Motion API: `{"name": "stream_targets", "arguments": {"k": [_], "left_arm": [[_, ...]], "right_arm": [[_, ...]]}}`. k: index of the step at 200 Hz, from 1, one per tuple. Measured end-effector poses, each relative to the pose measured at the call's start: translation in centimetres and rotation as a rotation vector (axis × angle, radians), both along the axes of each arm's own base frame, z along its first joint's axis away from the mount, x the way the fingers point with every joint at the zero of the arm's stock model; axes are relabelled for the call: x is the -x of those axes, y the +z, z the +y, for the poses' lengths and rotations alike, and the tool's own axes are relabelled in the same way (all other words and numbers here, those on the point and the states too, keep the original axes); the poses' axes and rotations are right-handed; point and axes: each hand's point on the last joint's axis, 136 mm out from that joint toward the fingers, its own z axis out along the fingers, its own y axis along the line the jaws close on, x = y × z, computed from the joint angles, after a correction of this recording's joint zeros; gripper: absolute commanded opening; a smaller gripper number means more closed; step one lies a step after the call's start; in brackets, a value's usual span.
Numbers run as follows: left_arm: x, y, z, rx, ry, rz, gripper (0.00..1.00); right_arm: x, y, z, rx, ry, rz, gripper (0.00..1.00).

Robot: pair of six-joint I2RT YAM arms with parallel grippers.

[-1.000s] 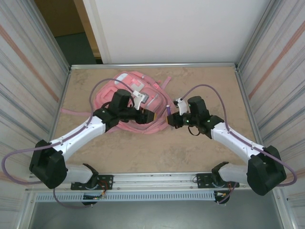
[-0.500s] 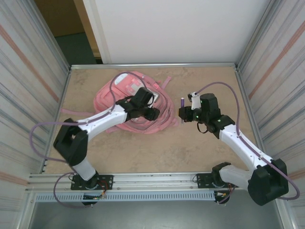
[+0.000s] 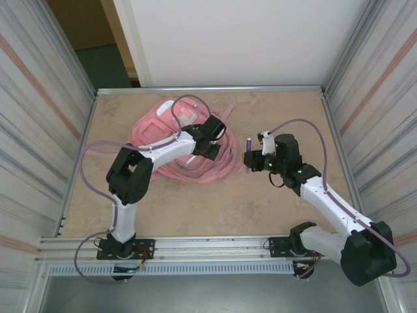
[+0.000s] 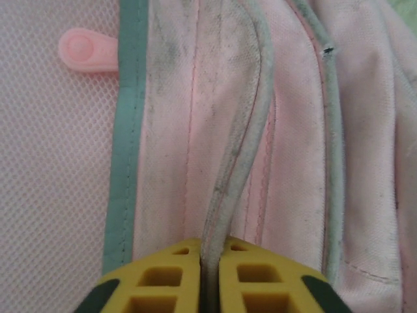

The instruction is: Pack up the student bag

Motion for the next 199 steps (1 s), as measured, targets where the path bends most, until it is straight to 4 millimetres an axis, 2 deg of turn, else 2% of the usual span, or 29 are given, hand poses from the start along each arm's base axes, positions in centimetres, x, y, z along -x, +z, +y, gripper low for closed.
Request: {"name": "stream_targets", "arguments": {"k": [7,44,67,90,123,144,166,199], "left_arm": [[0.0,0.2,0.0,-0.006,0.000,-0.008,0.00],[0.4,1.7,-0.2,-0.036,-0.017,-0.059,0.00],[0.8,4.3,-0.2,0.010,-0.032,-0.073,0.00],[0.9,7.7,0.0,0.080,-0.036,-0.097,0.00],[1.9,11.2,-0.2,0.168,-0.061,-0.116,0.00],[2.2,12.6,-0.2,0.209,-0.072,-0.127,0.00],[2.2,13.4,0.2,0.263,-0.068,-0.129,0.00],[1.9,13.4,0.9,0.365,-0.036,-0.091,0.00]], "right_arm": [[0.0,-0.1,0.1,-0.011,-0.002,0.005,0.07],[-0.4,-0.9,0.6,-0.081,-0.038,0.077,0.06],[-1.1,-2.0,0.6,-0.132,-0.133,0.205,0.07],[-2.5,-1.6,1.3,-0.208,-0.225,0.294,0.06],[-4.1,0.0,3.2,-0.305,-0.348,0.357,0.06],[-5.3,-0.1,4.6,-0.358,-0.423,0.416,0.07],[-5.7,-1.6,6.5,-0.380,-0.491,0.487,0.08],[-5.7,-4.0,9.6,-0.363,-0.544,0.573,0.12]]}}
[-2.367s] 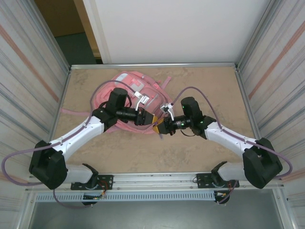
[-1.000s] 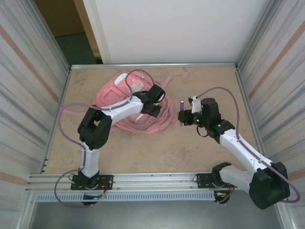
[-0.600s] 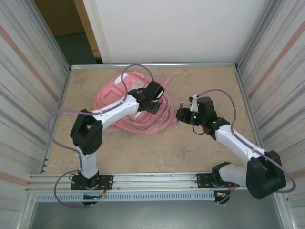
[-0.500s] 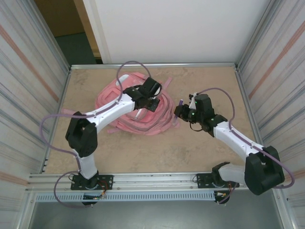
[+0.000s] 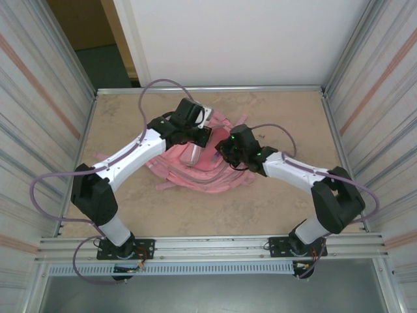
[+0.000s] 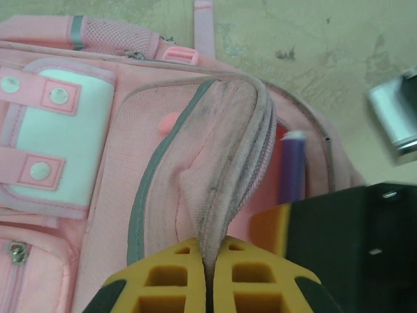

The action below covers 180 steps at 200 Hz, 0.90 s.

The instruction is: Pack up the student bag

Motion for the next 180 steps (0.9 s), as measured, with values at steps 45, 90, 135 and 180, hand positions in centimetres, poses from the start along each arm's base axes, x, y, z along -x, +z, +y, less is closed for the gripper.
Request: {"name": "stream_targets", "arguments": {"k": [45,90,135,180], "left_arm": [[0.7,-0.6,-0.8,0.070,-0.034,0.051,0.00],[1.0,-1.1,-0.9,0.098,-0.044,0.070,0.00],[0.9,-1.1,-0.2,0.137,-0.032,0.070,0.00],[0.9,-2.2,-0.3,0.189,-0.055,0.080,0.00]], "right_arm": [[-1.7,-1.9,1.4,-0.007,-0.039,0.045,0.27],[-1.5,-2.0,2.1,-0.021,-0.039,0.056,0.41],[-0.7,-0.3,0.8,-0.039,-0.049,0.028,0.43],[-0.7,2.6,-5.2,0.001,-0.132,-0.024,0.47]]}}
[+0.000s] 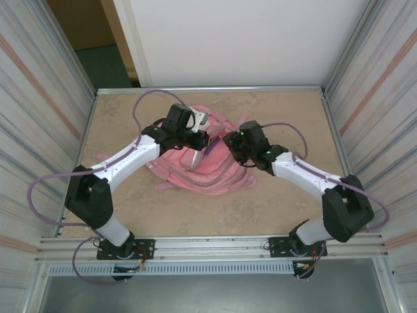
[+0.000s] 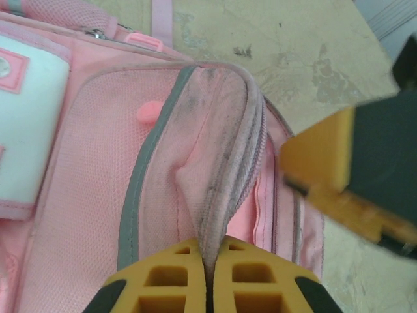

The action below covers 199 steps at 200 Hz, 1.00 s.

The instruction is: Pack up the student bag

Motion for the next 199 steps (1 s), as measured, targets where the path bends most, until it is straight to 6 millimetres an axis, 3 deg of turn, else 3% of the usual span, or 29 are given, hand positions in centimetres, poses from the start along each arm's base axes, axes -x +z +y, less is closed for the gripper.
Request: {"name": "stream_targets", "arguments": {"k": [33,67,106,127,159,183,199], "left_arm": [[1.0,-0.8,-1.2,0.075,-0.062,0.031,0.16],[2.1,-2.2,-1.5,0.114,-0.071,0.093,0.43],[5.7,-3.6,0.4,0.163,-0.084,0.163,0.51],[7.0,-3.6,2.5,0.190,-0.031,0.175,0.52],[6.6,-5.0,6.2,0.203,0.138,0.230,0.56],[7.2,-6.6,6.9,0.194,0.184,0.300,0.56],[7.4,-7.3,7.1,0.183,0.207,0.336,0.57]], "right_arm": [[0.5,0.2,-5.5,0.142,-0.054,-0.041,0.47],[0.7,1.1,-6.5,0.320,0.064,-0.105,0.48],[-0.5,3.5,-5.6,0.411,0.172,-0.192,0.48],[-0.7,2.6,-5.0,0.460,0.235,-0.186,0.48],[0.3,0.7,-2.3,0.532,0.386,-0.164,0.48],[2.0,0.4,0.4,0.559,0.508,-0.202,0.47],[2.3,0.4,1.0,0.566,0.543,-0.219,0.46]]}}
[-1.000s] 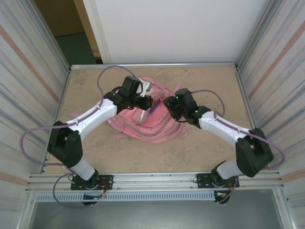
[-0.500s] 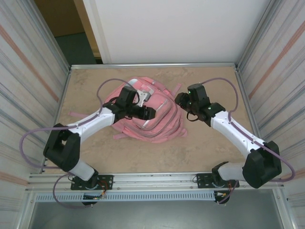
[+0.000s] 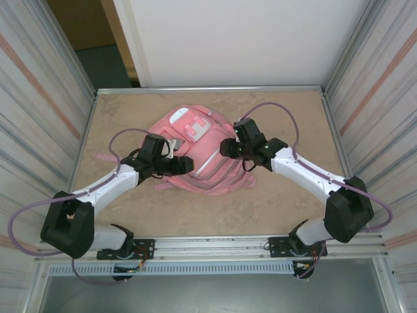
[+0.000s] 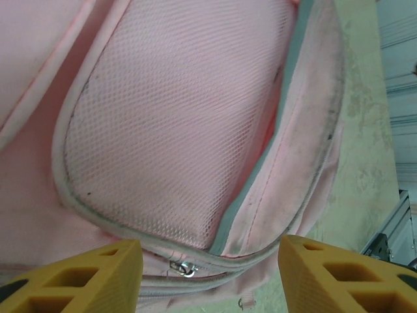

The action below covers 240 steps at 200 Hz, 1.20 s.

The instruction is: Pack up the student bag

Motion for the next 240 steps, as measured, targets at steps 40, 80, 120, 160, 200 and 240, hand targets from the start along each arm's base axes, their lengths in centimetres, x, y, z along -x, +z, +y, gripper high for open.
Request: {"name": "stream_targets", "arguments": {"k": [40,80,120,160,200,240], "left_arm": [[-0.2,-2.8,0.1,-0.029,0.051,0.115,0.54],[-0.9,-3.8,0.3,-0.024,0.131,0.168,0.38],[-1.2,-4.6,0.6,0.004,0.203,0.180,0.17],[-1.2,-4.7,0.6,0.030,0.233,0.188,0.03],[-1.1,-3.9,0.5,0.062,0.243,0.173,0.00],[-1.1,-3.4,0.5,0.089,0.260,0.174,0.00]], "right_arm": [[-0.8,-0.9,-1.1,-0.008,-0.017,0.034,0.46],[-0.3,-3.8,-0.2,-0.003,0.022,0.130,0.44],[0.2,-6.4,0.5,-0.007,0.050,0.213,0.30],[-0.2,-7.6,0.7,-0.007,0.041,0.232,0.17],[-0.7,-9.1,0.8,-0.018,0.032,0.267,0.21],[-0.3,-7.5,1.1,0.019,0.039,0.190,0.37]]}}
